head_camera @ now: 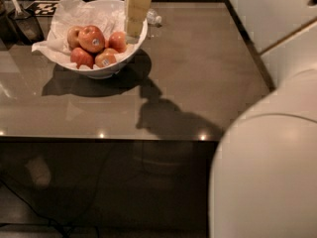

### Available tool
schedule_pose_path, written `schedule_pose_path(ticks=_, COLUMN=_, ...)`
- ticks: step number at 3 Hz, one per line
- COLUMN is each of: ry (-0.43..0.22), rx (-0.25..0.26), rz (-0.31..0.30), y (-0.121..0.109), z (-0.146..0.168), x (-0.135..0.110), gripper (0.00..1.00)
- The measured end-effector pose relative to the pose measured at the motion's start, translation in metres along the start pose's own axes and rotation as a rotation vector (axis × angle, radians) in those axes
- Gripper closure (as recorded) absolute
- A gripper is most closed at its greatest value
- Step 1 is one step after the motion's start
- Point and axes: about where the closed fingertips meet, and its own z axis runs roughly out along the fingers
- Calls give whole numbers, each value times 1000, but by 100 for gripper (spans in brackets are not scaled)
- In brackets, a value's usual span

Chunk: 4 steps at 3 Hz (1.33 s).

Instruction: Pick apple from white bowl

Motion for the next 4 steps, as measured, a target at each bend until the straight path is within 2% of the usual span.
schedule_pose_path(ticks=1, ry=-6, rx=-27, rz=-42, y=-19, z=32, x=-27, gripper=0)
schedule_pose_path(ticks=2, ry=-20, rx=-41, rz=-66, y=-51, z=83, x=-60, gripper=0)
schedule_pose_path(ticks=3, ry=-41, rx=-11, rz=-66, y=-58, z=84, x=-66, gripper=0)
schedule_pose_path(ticks=4, ry=-76, rx=-43, rz=-38, y=-60, z=110, x=-69, gripper=0)
